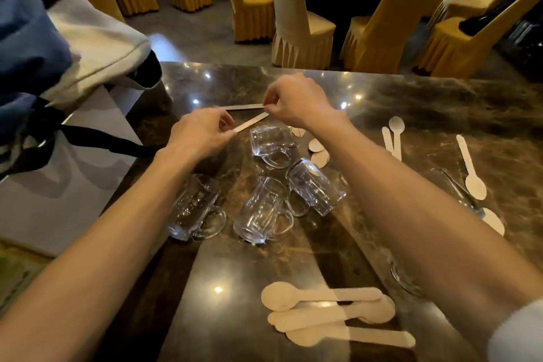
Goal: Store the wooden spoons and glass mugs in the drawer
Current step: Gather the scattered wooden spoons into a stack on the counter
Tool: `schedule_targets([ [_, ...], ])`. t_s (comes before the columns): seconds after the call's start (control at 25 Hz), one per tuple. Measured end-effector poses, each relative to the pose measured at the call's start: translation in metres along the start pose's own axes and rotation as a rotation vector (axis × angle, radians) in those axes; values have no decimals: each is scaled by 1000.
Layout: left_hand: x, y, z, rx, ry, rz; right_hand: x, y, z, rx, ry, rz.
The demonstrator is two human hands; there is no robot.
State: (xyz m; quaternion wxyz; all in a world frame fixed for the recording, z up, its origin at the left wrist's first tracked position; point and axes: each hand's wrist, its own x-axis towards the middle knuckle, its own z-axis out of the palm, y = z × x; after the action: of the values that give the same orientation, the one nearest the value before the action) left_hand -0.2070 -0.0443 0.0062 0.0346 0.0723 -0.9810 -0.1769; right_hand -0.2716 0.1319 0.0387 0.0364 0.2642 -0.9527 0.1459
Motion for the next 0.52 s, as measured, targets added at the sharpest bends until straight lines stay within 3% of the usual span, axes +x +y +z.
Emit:
schedule_targets([
  [0.24,33,-5,11,124,-83,-17,61,6,29,6,-195,40],
  [0.52,49,-9,24,199,-98,24,100,7,53,-67,-266,34],
])
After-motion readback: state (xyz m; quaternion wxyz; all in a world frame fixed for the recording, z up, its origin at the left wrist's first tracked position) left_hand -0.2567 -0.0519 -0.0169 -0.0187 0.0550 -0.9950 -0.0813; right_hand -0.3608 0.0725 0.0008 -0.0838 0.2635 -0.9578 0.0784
